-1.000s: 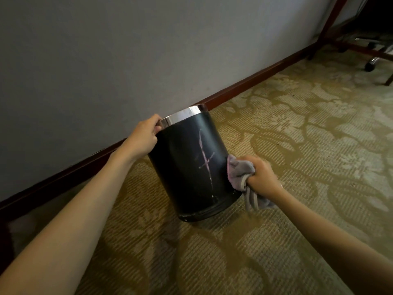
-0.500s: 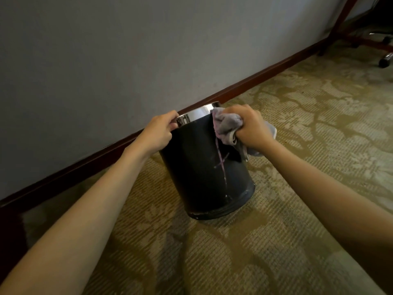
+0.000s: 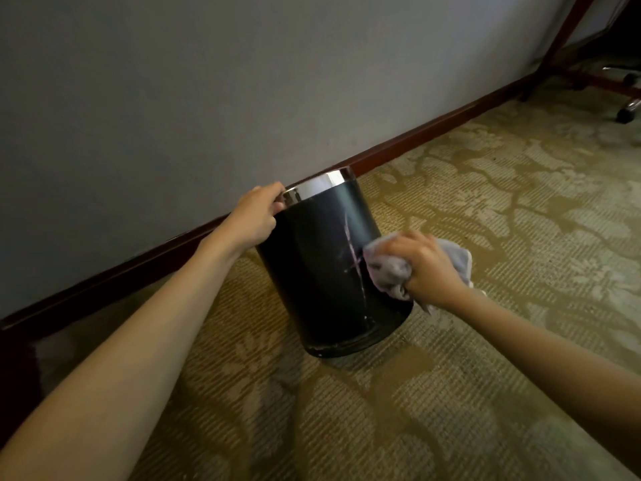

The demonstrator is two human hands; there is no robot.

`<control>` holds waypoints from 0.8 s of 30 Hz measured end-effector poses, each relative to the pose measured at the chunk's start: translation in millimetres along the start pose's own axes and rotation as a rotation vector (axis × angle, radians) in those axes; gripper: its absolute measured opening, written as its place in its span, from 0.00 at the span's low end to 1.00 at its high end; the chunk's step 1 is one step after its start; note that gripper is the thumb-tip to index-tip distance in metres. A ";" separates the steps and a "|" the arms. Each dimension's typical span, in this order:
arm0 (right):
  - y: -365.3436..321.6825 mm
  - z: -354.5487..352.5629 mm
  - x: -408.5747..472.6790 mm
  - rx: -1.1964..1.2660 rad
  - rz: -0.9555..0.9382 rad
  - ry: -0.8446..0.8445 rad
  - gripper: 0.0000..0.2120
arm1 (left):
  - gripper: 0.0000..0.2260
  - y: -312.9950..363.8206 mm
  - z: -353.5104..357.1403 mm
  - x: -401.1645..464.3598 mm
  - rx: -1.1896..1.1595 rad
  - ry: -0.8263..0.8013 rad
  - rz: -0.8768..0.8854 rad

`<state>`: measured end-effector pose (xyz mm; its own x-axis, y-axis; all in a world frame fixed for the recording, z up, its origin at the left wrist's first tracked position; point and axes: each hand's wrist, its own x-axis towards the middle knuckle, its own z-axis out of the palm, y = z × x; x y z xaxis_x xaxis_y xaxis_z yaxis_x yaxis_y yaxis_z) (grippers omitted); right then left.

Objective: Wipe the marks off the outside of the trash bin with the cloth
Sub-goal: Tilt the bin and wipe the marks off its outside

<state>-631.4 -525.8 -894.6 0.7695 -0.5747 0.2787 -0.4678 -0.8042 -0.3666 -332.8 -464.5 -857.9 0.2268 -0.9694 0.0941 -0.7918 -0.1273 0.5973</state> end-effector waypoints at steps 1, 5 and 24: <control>-1.5 -4.8 16.3 0.011 -0.022 0.036 0.22 | 0.15 3.8 0.5 0.3 0.013 0.000 0.013; -16.4 -11.5 63.5 0.000 0.081 0.236 0.24 | 0.17 15.2 5.1 -0.4 0.046 -0.002 0.050; -37.0 10.3 37.3 -0.081 -0.012 0.267 0.28 | 0.15 8.8 1.0 3.1 0.011 -0.015 0.046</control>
<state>-580.9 -515.9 -879.8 0.6383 -0.5761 0.5105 -0.5010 -0.8145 -0.2927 -339.6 -468.8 -853.2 0.1817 -0.9773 0.1089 -0.8072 -0.0850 0.5842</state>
